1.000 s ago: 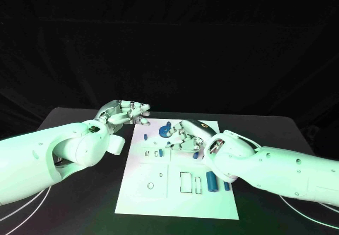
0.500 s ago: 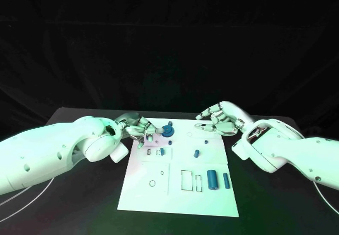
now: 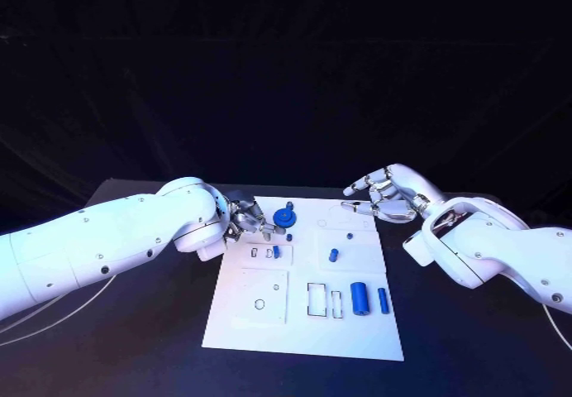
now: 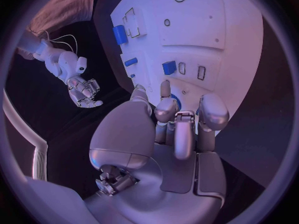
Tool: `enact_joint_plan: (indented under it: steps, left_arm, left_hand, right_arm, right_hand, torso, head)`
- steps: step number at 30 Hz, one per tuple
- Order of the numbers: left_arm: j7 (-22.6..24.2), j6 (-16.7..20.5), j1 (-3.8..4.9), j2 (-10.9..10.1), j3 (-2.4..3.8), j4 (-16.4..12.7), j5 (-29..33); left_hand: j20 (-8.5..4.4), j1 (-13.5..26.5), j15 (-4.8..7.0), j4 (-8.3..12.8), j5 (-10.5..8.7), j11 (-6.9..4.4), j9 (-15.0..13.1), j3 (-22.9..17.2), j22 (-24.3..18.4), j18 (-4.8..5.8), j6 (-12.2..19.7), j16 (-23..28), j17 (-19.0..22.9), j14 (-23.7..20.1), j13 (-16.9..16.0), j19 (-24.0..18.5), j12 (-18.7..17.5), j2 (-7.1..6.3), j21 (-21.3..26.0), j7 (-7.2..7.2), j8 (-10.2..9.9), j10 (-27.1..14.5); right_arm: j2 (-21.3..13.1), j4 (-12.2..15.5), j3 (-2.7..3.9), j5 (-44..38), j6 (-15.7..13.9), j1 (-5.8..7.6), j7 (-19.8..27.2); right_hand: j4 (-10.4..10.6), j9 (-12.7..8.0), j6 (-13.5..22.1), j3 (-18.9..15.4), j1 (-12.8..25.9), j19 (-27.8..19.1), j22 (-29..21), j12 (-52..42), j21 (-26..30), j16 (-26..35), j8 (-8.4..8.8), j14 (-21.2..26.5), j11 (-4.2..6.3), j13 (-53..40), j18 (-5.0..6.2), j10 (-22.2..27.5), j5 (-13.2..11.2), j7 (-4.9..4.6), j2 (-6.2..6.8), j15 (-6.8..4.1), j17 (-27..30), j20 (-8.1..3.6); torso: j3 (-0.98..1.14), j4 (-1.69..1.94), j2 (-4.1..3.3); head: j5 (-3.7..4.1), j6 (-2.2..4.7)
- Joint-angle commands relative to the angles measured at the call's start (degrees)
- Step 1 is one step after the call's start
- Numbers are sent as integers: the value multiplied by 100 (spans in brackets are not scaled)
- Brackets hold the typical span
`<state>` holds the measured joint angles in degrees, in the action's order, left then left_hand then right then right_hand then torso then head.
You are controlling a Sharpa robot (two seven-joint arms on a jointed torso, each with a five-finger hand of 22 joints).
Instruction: Assemble the parts on the task board
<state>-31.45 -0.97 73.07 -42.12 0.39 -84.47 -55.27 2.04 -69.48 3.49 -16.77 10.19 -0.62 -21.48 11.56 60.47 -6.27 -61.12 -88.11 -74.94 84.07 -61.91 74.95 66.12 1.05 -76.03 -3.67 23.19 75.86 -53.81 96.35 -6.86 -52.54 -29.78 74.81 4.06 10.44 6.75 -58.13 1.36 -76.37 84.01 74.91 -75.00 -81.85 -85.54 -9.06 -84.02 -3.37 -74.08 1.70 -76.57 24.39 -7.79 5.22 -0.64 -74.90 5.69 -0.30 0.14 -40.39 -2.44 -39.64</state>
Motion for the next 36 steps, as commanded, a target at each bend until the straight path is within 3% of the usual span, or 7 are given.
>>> enact_joint_plan:
  steps: [1,8,18,25,36]
  left_arm:
    - [-409,-314,26,121,-9,115,-473]
    - [-476,-456,48,384,-61,366,-574]
    - [-558,-648,52,713,-111,712,-776]
    - [-578,-774,51,815,-138,787,-772]
    - [-603,-950,50,889,-172,815,-730]
  left_hand:
    - [2,74,47,-2,-15,-10,-78,33,98,79,8,-26,-1272,516,-64,65,56,-3,-61,44,58,59]
    - [-12,113,67,1,-15,-35,-246,20,301,112,31,-25,-1274,517,-203,143,174,20,-180,72,170,120]
    - [-21,226,78,-3,-17,-46,-402,41,462,138,78,-23,-1275,517,-298,197,252,-4,-275,84,256,156]
    - [-21,236,78,-4,-17,-47,-415,41,467,138,83,-23,-1275,517,-305,197,258,-9,-279,85,264,158]
    - [-22,232,82,3,-11,-52,-478,15,517,146,105,-21,-1274,517,-345,210,290,17,-309,91,296,173]
  right_arm:
    - [0,-2,1,41,22,2,43]
    - [-2,-14,1,14,27,2,-9]
    - [1,-40,0,-2,48,2,-58]
    - [4,-49,0,-55,69,2,-79]
    - [14,-65,0,-70,67,2,-84]
  right_hand:
    - [-3,8,6,-24,46,48,995,23,23,24,-23,-394,34,9,54,-6,33,6,-11,-38,-695,-43]
    - [-1,11,11,-32,51,47,993,26,28,28,-25,-394,34,12,54,-5,65,5,-7,-39,-690,-44]
    - [6,12,20,-42,61,35,981,36,49,34,-23,-392,33,23,59,3,91,4,-2,-39,-681,-45]
    - [7,12,28,-47,64,28,975,45,61,42,-20,-389,32,32,62,11,102,2,1,-39,-669,-45]
    - [9,12,33,-50,67,25,971,47,66,42,-18,-389,31,34,64,13,105,1,4,-38,-669,-45]
  torso:
    - [9,-10,6]
    - [-3,11,3]
    - [-4,-6,0]
    - [-5,-16,-6]
    - [-1,-3,7]
  head:
    - [-11,-25]
    - [1,-49]
    - [-21,-76]
    - [-32,-98]
    - [-23,-127]
